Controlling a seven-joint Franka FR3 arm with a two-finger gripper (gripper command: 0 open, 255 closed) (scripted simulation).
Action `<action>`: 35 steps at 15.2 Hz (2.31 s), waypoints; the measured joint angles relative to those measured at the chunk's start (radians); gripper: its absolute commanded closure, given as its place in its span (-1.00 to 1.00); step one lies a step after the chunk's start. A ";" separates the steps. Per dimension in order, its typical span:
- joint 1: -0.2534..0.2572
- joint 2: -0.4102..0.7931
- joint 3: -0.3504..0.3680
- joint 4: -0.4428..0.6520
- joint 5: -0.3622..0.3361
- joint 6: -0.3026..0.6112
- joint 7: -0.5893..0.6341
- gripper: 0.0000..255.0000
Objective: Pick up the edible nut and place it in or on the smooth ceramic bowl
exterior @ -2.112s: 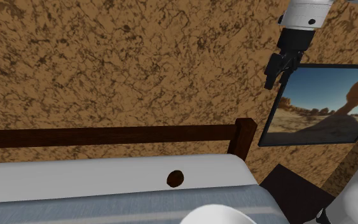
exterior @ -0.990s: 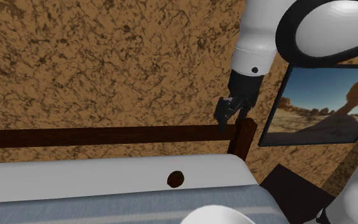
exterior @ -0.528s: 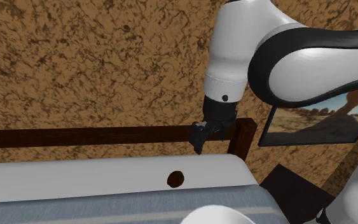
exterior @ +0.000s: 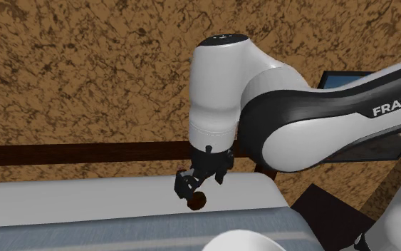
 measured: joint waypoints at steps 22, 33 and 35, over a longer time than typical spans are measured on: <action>-0.012 0.106 0.042 -0.035 -0.077 0.121 0.078 1.00; -0.007 0.055 0.026 0.019 -0.037 0.028 0.043 1.00; -0.005 0.041 0.021 0.035 -0.028 0.000 0.034 1.00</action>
